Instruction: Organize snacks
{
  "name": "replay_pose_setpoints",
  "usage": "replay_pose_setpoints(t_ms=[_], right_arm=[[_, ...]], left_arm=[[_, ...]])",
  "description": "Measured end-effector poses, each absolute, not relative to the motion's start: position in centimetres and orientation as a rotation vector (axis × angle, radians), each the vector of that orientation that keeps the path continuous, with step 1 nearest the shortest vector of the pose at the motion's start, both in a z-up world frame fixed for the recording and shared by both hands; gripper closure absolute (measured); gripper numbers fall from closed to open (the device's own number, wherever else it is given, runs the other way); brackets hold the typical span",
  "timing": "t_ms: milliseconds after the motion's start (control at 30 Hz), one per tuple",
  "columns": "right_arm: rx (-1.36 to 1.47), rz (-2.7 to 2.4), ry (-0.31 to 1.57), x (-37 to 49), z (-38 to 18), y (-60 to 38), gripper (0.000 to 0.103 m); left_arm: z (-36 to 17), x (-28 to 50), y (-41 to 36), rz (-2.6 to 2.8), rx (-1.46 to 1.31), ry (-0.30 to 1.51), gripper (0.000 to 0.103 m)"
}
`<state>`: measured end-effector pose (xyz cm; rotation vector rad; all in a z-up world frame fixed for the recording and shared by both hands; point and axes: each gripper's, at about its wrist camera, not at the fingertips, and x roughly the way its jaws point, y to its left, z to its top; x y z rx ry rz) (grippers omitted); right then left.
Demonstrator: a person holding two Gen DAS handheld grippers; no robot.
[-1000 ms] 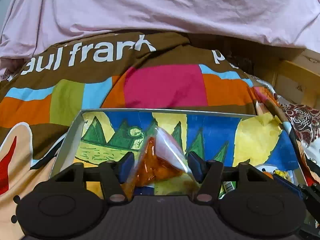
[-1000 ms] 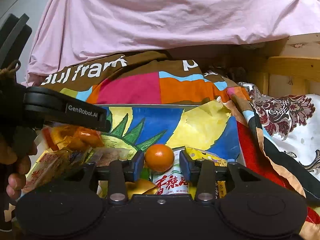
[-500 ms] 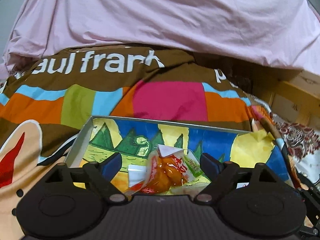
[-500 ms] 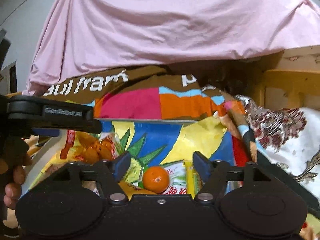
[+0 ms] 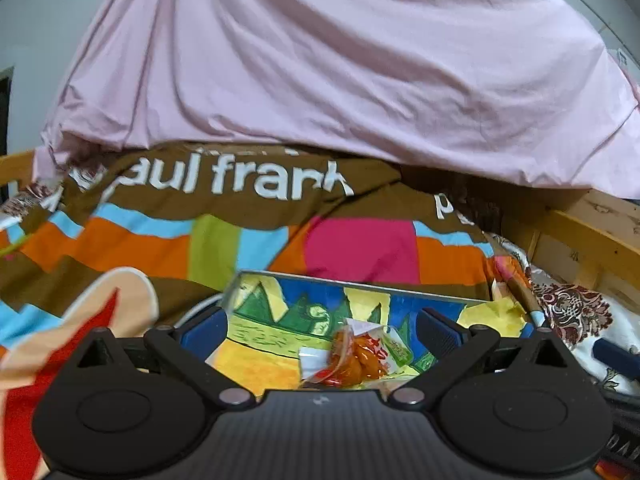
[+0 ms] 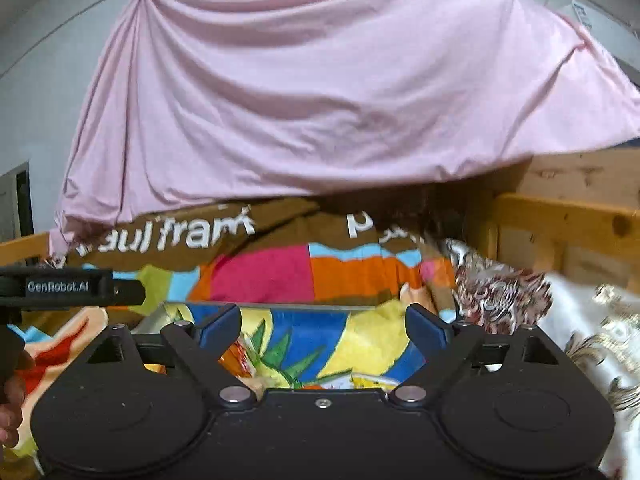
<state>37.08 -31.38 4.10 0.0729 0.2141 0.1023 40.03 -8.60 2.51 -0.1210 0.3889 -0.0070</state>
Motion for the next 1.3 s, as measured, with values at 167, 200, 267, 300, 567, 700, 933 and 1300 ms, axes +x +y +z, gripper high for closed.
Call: replay_pose_setpoints(t_ms=[167,200,267,300,567,700,933,1300], right_arm=[[0.065,0.105,0.177,34.6,6.5,-31.4,0.006],[0.062,0.106,0.172,34.1,6.8,-31.4,0.005],[0.062,0.104,0.162,32.9,7.6,-31.5,0.004],[0.066,0.104,0.158,32.4,7.9,-31.6,0.002],[0.087,0.102,0.140,28.9,9.5,-32.1,0.001],[0.081,0.105,0.132,27.4,10.0,-31.9,0.001],[0.085,0.106,0.120,24.8,10.7,-32.0,0.001],[0.065,0.108,0.129,21.0,10.8,-31.2,0.001]], left_arm=[[4.6,37.3,-8.1,0.006,-0.119,0.358,0.001],[4.9,36.8,-8.0,0.007,-0.120,0.354,0.001],[5.6,35.8,-8.0,0.009,-0.122,0.345,0.001],[5.8,35.2,-8.0,0.011,-0.123,0.341,0.001],[7.7,31.0,-8.5,0.007,-0.120,0.317,0.000],[8.6,29.1,-8.7,0.004,-0.102,0.307,0.000],[9.7,26.3,-8.7,0.003,-0.089,0.298,0.000],[9.8,22.1,-8.1,-0.003,-0.093,0.317,0.000]])
